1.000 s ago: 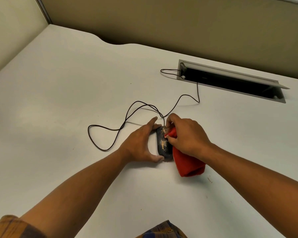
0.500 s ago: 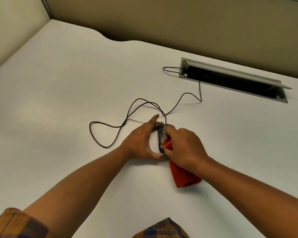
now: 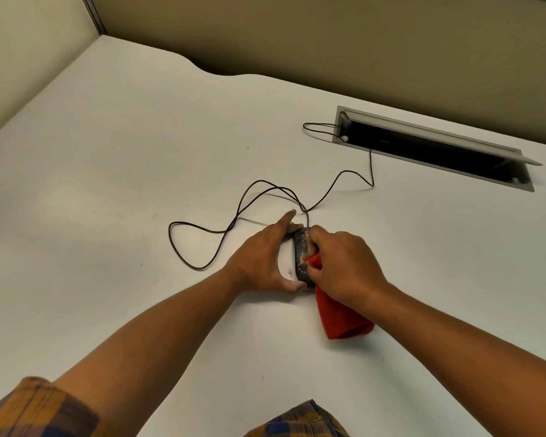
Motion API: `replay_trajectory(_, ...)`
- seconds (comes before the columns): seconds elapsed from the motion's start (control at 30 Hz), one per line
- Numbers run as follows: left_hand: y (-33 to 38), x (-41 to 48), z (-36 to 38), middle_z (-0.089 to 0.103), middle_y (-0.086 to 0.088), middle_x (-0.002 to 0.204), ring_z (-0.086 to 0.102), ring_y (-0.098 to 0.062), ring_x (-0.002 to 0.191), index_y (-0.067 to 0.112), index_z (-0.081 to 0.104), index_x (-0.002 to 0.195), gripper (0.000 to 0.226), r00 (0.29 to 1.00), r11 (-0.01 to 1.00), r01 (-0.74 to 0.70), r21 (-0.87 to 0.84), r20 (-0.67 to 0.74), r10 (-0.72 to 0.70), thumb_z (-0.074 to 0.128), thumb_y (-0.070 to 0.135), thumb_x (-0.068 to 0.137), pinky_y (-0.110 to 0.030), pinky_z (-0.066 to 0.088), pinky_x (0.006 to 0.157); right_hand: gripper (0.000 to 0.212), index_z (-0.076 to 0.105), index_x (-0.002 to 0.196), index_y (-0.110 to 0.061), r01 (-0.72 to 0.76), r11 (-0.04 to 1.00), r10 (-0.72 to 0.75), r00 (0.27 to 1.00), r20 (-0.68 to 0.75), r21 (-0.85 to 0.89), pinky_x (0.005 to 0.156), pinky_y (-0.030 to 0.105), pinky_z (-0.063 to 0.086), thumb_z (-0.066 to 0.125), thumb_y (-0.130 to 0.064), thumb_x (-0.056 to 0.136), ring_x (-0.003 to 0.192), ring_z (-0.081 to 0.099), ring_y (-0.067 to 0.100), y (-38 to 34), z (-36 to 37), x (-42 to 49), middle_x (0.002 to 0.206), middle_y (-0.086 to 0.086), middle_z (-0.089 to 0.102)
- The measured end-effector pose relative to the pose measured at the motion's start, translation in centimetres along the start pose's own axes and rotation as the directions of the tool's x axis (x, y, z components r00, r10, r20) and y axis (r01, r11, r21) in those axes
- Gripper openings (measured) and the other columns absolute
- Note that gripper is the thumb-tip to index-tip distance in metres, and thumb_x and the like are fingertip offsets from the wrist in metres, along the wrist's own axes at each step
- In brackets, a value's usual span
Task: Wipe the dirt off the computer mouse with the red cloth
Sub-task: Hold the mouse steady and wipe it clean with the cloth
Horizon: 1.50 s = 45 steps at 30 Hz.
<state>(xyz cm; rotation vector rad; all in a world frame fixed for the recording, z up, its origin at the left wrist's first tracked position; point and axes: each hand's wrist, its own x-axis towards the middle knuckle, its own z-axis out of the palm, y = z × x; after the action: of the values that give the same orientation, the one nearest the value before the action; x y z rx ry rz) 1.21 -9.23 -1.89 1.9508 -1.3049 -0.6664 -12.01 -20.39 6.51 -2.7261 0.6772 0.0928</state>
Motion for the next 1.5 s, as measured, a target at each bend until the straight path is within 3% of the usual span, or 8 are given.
replay_trajectory(0.13, 0.0, 0.0, -0.1, 0.043, 0.011, 0.148, 0.04, -0.006, 0.135, 0.02, 0.007, 0.156, 0.132, 1.0, 1.0, -0.006, 0.006, 0.018, 0.006, 0.077, 0.058, 0.051, -0.015, 0.03, 0.106, 0.022, 0.044, 0.083, -0.027, 0.15, 0.988, -0.148, 0.988, 0.05, -0.026, 0.063, 0.026, 0.038, 0.066, -0.026, 0.083, 0.073, 0.052, 0.017, -0.9, 0.4, -0.3, 0.079, -0.007, 0.052)
replay_trajectory(0.33, -0.2, 0.1, 0.1, 0.045, 0.011, 0.148, 0.042, -0.006, 0.135, 0.02, 0.008, 0.156, 0.134, 1.0, 1.0, -0.016, -0.001, -0.007, 0.016, 0.083, 0.059, 0.052, -0.023, 0.034, 0.109, 0.024, 0.045, 0.085, -0.03, 0.019, 1.0, -0.019, 1.0, -0.001, 0.004, 0.067, 0.031, 0.049, 0.068, -0.029, 0.082, 0.073, 0.055, 0.017, 0.1, -0.2, 0.7, 0.078, -0.008, 0.056)
replay_trajectory(0.47, -0.5, 0.0, 0.2, 0.045, 0.01, 0.146, 0.042, -0.008, 0.132, 0.016, 0.01, 0.156, 0.13, 1.0, 1.0, -0.024, 0.016, -0.014, 0.024, 0.087, 0.044, 0.055, -0.003, 0.023, 0.101, 0.023, 0.046, 0.08, -0.028, 0.132, 0.991, -0.133, 0.988, 0.075, 0.016, 0.063, 0.029, 0.045, 0.069, -0.027, 0.079, 0.071, 0.054, 0.016, -0.9, 0.4, 0.4, 0.076, -0.008, 0.057)
replay_trajectory(0.63, 0.0, 0.0, 0.1, 0.044, 0.01, 0.148, 0.04, -0.006, 0.134, 0.019, 0.01, 0.155, 0.133, 1.0, 1.0, -0.02, 0.011, -0.016, 0.021, 0.083, 0.059, 0.052, -0.02, 0.032, 0.109, 0.021, 0.047, 0.081, -0.026, -0.038, 0.999, 0.039, 0.999, -0.039, 0.026, 0.064, 0.034, 0.047, 0.068, -0.023, 0.08, 0.07, 0.054, 0.019, 0.3, -0.5, 1.8, 0.073, -0.008, 0.056)
replay_trajectory(1.0, -0.2, 0.1, 0.3, 0.044, 0.01, 0.148, 0.038, -0.005, 0.135, 0.019, 0.009, 0.155, 0.133, 1.0, 1.0, -0.001, 0.015, -0.026, 0.002, 0.089, 0.053, 0.054, -0.011, 0.025, 0.105, 0.016, 0.049, 0.079, -0.025, -0.064, 0.997, 0.064, 0.998, -0.019, 0.033, 0.066, 0.038, 0.047, 0.063, -0.02, 0.079, 0.074, 0.055, 0.024, 0.4, -0.5, 2.7, 0.075, -0.003, 0.061)
replay_trajectory(1.2, 0.1, 0.0, 0.1, 0.042, 0.01, 0.15, 0.038, -0.006, 0.135, 0.022, 0.008, 0.156, 0.132, 0.999, 1.0, 0.023, 0.0, -0.023, -0.023, 0.082, 0.059, 0.053, -0.02, 0.033, 0.108, 0.021, 0.047, 0.083, -0.028, 0.031, 1.0, -0.031, 0.994, 0.105, 0.001, 0.068, 0.037, 0.048, 0.065, -0.019, 0.078, 0.075, 0.051, 0.019, -1.2, 0.0, 2.2, 0.072, -0.008, 0.05)
replay_trajectory(1.37, 0.1, 0.0, 0.2, 0.043, 0.012, 0.148, 0.038, -0.005, 0.135, 0.02, 0.009, 0.155, 0.132, 0.999, 1.0, 0.022, 0.006, -0.024, -0.022, 0.088, 0.053, 0.054, -0.02, 0.029, 0.11, 0.02, 0.044, 0.082, -0.03, -0.045, 0.998, 0.044, 0.999, -0.024, -0.037, 0.06, 0.03, 0.041, 0.064, -0.03, 0.083, 0.072, 0.049, 0.016, 0.3, 0.5, -0.3, 0.074, -0.008, 0.047)
replay_trajectory(1.5, -0.2, 0.1, 0.1, 0.04, 0.009, 0.151, 0.036, -0.008, 0.137, 0.021, 0.005, 0.156, 0.135, 1.0, 1.0, 0.002, 0.018, 0.019, -0.003, 0.086, 0.055, 0.053, -0.02, 0.027, 0.11, 0.02, 0.052, 0.08, -0.027, 0.137, 0.989, -0.141, 0.987, -0.081, -0.062, 0.055, 0.023, 0.043, 0.072, -0.028, 0.081, 0.065, 0.049, 0.014, -0.7, 2.5, -2.6, 0.076, -0.002, 0.058)
